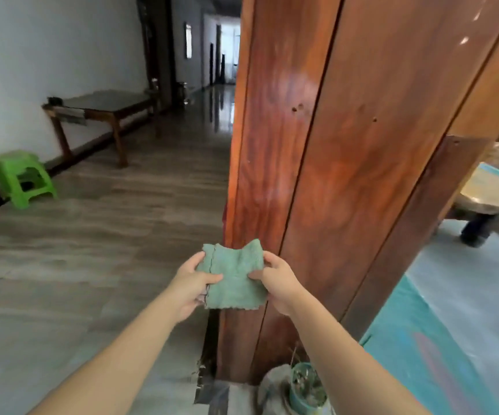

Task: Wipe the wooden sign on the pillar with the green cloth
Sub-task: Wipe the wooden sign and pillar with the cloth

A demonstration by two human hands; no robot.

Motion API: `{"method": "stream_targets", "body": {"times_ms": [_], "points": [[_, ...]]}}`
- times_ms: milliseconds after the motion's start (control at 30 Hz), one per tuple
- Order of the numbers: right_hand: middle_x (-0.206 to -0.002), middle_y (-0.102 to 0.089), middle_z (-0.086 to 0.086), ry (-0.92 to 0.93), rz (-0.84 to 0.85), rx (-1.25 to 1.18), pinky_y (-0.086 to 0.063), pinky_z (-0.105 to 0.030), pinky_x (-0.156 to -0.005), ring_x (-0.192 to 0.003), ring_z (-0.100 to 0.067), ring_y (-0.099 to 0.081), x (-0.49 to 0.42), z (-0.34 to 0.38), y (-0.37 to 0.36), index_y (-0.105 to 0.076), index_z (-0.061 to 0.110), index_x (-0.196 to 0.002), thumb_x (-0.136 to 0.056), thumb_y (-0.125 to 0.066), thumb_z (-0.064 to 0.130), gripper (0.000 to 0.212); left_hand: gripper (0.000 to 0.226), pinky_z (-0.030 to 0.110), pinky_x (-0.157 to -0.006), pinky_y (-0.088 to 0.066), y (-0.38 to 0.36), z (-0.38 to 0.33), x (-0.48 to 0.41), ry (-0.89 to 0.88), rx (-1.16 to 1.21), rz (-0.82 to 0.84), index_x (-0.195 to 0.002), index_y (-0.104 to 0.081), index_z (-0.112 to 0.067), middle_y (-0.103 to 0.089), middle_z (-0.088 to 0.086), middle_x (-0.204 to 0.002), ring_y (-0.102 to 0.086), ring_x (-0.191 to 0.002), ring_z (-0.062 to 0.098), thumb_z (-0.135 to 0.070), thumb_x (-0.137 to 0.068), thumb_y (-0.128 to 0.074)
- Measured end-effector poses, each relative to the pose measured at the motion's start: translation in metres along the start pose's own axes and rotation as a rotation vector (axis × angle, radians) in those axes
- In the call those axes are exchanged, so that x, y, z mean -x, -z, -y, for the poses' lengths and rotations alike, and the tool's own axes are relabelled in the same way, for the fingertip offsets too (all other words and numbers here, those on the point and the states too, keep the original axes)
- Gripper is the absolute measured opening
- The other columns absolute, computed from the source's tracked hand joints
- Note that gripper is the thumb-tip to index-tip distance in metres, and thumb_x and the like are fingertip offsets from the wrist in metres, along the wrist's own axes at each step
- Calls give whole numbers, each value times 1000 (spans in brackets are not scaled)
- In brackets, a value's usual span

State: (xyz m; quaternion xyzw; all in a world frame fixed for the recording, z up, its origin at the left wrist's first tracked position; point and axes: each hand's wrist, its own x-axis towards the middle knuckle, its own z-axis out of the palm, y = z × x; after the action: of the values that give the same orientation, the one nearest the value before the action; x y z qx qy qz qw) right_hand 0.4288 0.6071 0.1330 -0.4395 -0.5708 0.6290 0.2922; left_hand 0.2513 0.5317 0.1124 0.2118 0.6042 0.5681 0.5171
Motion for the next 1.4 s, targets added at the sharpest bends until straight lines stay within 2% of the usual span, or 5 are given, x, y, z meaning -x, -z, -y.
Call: {"method": "stream_targets", "body": {"times_ms": [267, 500, 900, 1233, 1400], "points": [[-109, -79, -1, 352, -127, 98, -59, -50, -94, -102, -22, -75, -13, 136, 166, -73, 33, -104, -82, -61, -3, 43, 64, 25, -40, -48, -182, -128, -27, -388, -50, 275, -137, -51, -31, -79, -3, -106, -76, -69, 23, -10, -83, -78], [-109, -78, -5, 836, -245, 218, -62, -41, -88, -102, -21, -74, -6, 321, 197, -67, 23, -111, -87, -57, -11, 43, 68, 40, -92, -58, -253, -321, 1, -945, -124, 289, -141, -51, -19, -72, -9, -108, -73, -100, 12, -1, -81, -77], [-96, -73, 0, 1114, -658, 501, -58, -42, -82, -90, -19, -69, -10, 498, 171, -60, 21, -106, -84, -56, 4, 29, 48, 48, -62, -63, -264, -492, 40, -1293, -231, 227, -131, -60, -23, -77, 2, -108, -78, -85, 25, -12, -86, -74], [-147, -40, -21, 1527, -1337, 1022, -38, -47, -113, -134, -39, -38, -13, 561, 116, -28, 6, -153, -81, -68, 1, 83, 32, 33, -101, -46, -273, -576, 74, -1739, -266, -361, -121, -66, -18, -72, 1, -117, -61, -108, 19, -19, -89, -65], [-168, -9, -19, 1525, -936, 1154, -12, -49, -127, -157, -32, -3, -57, 597, 70, -8, 1, -158, -84, -64, 18, 94, 33, 40, -89, -44, -259, -624, 60, -1910, -508, -604, -108, -70, -11, -72, 16, -109, -62, -106, 27, -23, -101, -40]]}}
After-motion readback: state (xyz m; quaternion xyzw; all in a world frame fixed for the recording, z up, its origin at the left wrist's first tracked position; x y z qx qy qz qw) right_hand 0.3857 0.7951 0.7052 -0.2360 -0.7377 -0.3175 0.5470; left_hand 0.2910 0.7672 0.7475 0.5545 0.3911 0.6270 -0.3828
